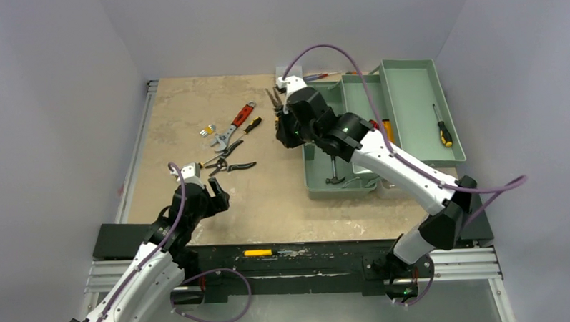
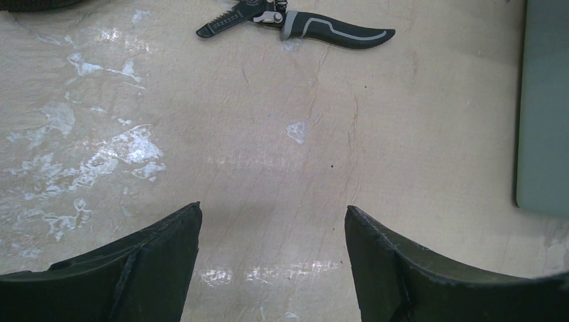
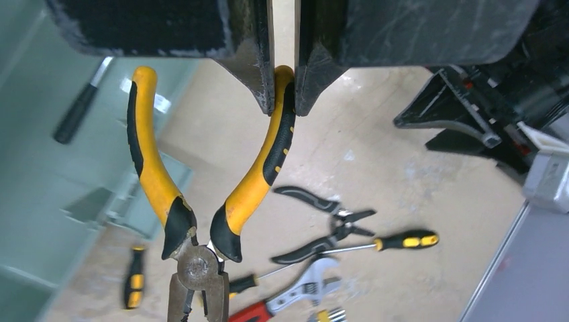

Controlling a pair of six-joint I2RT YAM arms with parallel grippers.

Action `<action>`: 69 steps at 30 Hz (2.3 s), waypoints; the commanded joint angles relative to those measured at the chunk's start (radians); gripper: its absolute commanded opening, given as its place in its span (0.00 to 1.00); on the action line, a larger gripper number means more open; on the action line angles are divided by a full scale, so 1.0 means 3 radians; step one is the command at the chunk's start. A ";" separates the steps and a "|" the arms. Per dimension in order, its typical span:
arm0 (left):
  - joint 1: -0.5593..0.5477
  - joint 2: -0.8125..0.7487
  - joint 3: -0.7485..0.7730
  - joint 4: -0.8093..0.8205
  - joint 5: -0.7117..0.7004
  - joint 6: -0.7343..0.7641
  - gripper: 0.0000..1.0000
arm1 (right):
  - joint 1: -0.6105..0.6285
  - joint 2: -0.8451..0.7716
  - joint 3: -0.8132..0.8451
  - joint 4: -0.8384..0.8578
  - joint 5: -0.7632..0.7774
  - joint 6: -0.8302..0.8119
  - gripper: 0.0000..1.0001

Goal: Pack the tool kit

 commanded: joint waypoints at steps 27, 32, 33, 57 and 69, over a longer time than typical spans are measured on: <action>-0.0018 0.0005 0.0123 0.0105 -0.0011 0.0026 0.75 | -0.1371 -0.0678 -0.1571 0.1110 -0.1432 0.0796 0.00; -0.0019 0.0000 0.0123 0.0099 -0.0016 0.0028 0.75 | -0.1373 -0.0533 -0.1569 0.0971 -0.0871 0.0747 0.03; -0.0019 0.0000 0.0121 0.0099 -0.0016 0.0028 0.75 | -0.1377 -0.0507 -0.1555 0.0923 -0.0760 0.0721 0.05; 0.0182 0.0905 0.0895 -0.0760 -0.0877 -0.1284 1.00 | -0.1139 -0.0550 -0.1227 0.0610 -0.0973 -0.0101 0.58; 0.1042 0.2622 0.2202 -0.1445 0.0119 -0.2469 0.91 | -0.1117 -0.0843 -0.1476 0.0581 -0.1266 -0.0220 0.56</action>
